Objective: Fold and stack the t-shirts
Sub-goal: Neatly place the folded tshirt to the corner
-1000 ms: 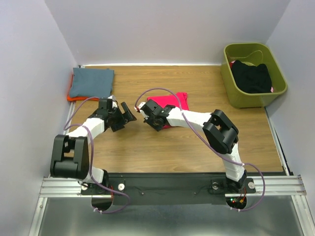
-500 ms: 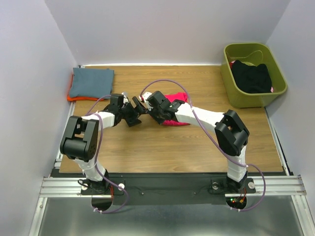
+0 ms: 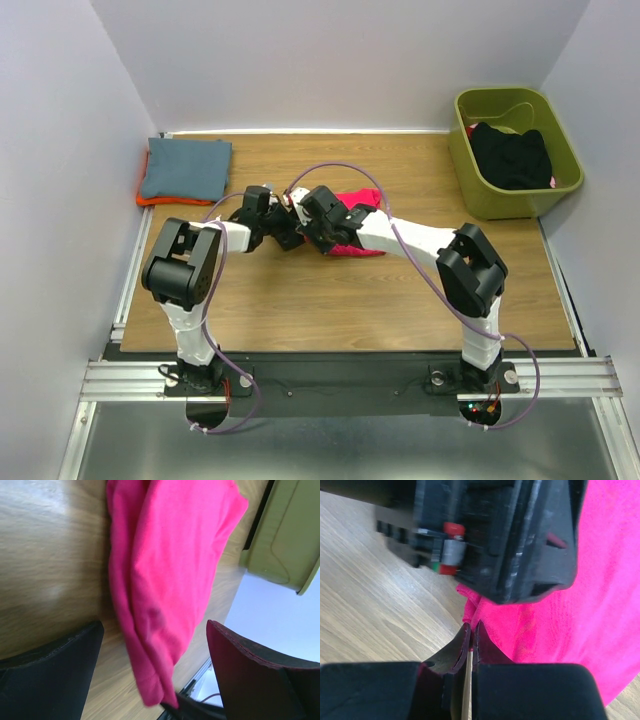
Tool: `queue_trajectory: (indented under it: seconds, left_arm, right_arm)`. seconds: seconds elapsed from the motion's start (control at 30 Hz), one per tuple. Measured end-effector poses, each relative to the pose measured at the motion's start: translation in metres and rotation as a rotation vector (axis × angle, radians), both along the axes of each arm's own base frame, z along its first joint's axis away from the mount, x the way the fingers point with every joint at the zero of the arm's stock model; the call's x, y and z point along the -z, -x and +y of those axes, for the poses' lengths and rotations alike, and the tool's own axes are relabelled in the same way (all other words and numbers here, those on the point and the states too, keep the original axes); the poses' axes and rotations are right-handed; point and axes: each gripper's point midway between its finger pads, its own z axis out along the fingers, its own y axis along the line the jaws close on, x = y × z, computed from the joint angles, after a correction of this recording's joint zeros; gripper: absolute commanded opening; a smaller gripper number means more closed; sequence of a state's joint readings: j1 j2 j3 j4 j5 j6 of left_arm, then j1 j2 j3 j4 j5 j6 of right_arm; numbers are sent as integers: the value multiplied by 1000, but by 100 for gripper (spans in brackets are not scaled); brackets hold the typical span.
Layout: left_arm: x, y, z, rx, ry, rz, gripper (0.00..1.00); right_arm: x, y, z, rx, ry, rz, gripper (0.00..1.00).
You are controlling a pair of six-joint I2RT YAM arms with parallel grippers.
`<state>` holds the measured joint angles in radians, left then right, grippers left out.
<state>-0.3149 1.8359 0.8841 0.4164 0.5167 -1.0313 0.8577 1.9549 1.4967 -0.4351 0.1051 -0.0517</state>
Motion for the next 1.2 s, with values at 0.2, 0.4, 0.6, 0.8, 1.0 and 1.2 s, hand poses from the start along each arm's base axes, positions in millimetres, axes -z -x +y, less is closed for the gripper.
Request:
queue_trajectory:
  seconds: [0.2, 0.4, 0.6, 0.8, 1.0, 1.2]
  left_arm:
    - [3, -15, -6, -32, 15, -1, 80]
    - [7, -31, -10, -42, 0, -25, 63]
    - [21, -34, -9, -38, -61, -43, 12]
    - [26, -38, -3, 8, -147, -97, 6]
    - [14, -68, 25, 78, -390, -206, 0]
    - [-15, -108, 93, 97, -711, -286, 0]
  right_arm:
    - [-8, 2, 3, -5, -29, 1, 1]
    - [-16, 2, 10, -10, -72, -4, 1]
    - [-18, 3, 14, -20, -93, 4, 16]
    - [-14, 6, 12, -11, -99, 14, 61]
    - [-26, 18, -9, 19, -98, -8, 80]
    - [-50, 34, -42, 101, -126, -53, 89]
